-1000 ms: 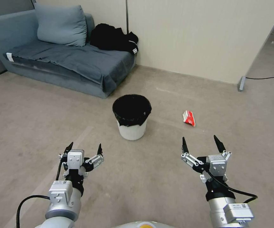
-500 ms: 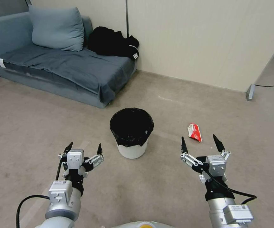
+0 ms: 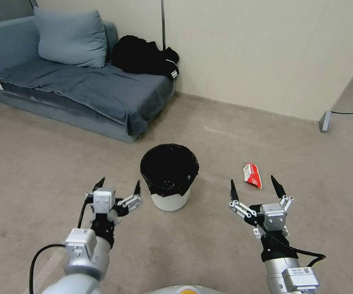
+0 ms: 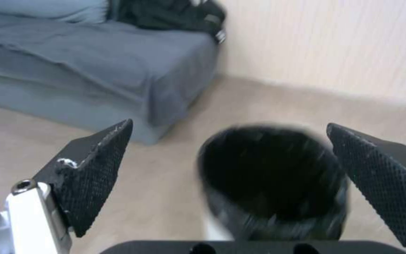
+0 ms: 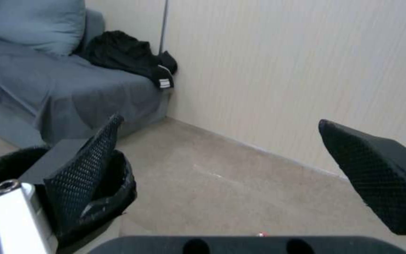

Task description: Pick up the trash bin, then pick up the garbage from the floor and place it into the trash bin.

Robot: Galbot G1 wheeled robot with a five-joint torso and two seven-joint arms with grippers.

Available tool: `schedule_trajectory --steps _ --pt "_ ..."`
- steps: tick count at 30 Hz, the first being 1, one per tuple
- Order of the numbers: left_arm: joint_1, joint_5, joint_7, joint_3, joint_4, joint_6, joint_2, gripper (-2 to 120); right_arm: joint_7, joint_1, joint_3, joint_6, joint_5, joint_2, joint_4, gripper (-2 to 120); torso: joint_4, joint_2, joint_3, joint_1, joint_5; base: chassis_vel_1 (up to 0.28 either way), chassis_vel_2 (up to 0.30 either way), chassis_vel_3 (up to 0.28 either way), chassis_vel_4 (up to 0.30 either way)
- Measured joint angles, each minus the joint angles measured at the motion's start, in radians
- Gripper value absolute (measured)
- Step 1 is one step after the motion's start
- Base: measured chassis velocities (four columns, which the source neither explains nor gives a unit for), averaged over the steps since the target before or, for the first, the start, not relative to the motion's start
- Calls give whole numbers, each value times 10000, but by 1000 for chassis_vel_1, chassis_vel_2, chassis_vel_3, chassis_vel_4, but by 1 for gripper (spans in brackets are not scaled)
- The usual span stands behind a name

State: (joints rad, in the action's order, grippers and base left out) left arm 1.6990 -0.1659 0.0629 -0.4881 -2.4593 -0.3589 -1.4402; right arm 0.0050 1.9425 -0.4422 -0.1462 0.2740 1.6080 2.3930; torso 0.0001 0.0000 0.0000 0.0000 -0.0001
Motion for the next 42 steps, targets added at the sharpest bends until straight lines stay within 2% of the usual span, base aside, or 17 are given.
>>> schedule_trajectory --steps 1,3,5,8,9,11,12,14,15,17,18,22,27,32,35,39,42 --pt "0 0 0 0 0 0 0 100 0 0 0 0 0 0 0 100 0 0 0 0 0 0 0 0 0" --pt "-906 -1298 237 -32 492 -87 465 100 2 -4 -4 -1 105 2 -45 100 -4 0 0 0 0 0 0 0 0" --pt "-1137 -1615 319 -24 666 -114 614 100 1 -9 -4 -1 135 -1 -61 100 -5 0 0 0 -1 0 0 0 0" --pt "-2153 -3136 716 240 1552 -242 1324 100 -8 -96 -33 -14 220 -1 -180 100 1 0 0 0 0 0 0 0 0" --pt "-2153 -3136 716 240 1552 -242 1324 100 -8 -96 -33 -14 220 -1 -180 100 1 0 0 0 0 0 0 0 0" --pt "-2988 -3787 906 549 2418 -195 1647 100 -15 -206 -121 -104 165 -1 -391 100 1 0 1 0 -1 0 0 0 0" --pt "-2988 -3787 906 549 2418 -195 1647 100 -15 -206 -121 -104 165 -1 -391 100 1 0 1 0 -1 0 0 0 0" --pt "-3948 -4069 1230 879 3225 -295 1938 100 -13 -313 -212 -179 160 0 -555 100 -2 0 0 1 0 0 0 0 0" --pt "-3948 -4069 1230 879 3225 -295 1938 100 -13 -313 -212 -179 160 0 -555 100 -2 0 0 1 0 0 0 0 0" --pt "-4815 -4514 1729 1193 3753 -697 2141 100 -11 -354 -228 -206 215 0 -632 100 1 0 0 0 0 0 0 0 0" --pt "-4815 -4514 1729 1193 3753 -697 2141 100 -11 -354 -228 -206 215 0 -632 100 1 0 0 0 0 0 0 0 0" --pt "-6074 -5397 2779 1692 4668 -1762 2143 100 -12 -400 -228 -266 260 0 -752 100 -2 -1 1 1 2 0 0 0 0" --pt "-6843 -6033 3433 1997 5489 -2468 2071 100 -45 -443 -188 -279 299 0 -852 100 1 0 1 0 1 0 0 0 0" --pt "-7359 -6230 3925 2285 6070 -2857 1884 100 -55 -482 -169 -304 311 0 -950 100 0 -1 1 1 1 0 0 0 0" --pt "-7799 -6265 4542 2550 6553 -3205 1745 100 -56 -495 -139 -324 315 0 -1014 100 -1 -1 1 1 2 0 0 0 0" --pt "-8220 -6357 4991 2823 7069 -3490 1676 100 -56 -518 -131 -327 314 0 -1049 100 -1 0 1 2 2 0 0 0 0" --pt "-8321 -6436 5094 2902 7212 -3562 1655 100 -56 -522 -128 -328 314 0 -1057 100 -1 0 1 1 2 0 0 0 0"
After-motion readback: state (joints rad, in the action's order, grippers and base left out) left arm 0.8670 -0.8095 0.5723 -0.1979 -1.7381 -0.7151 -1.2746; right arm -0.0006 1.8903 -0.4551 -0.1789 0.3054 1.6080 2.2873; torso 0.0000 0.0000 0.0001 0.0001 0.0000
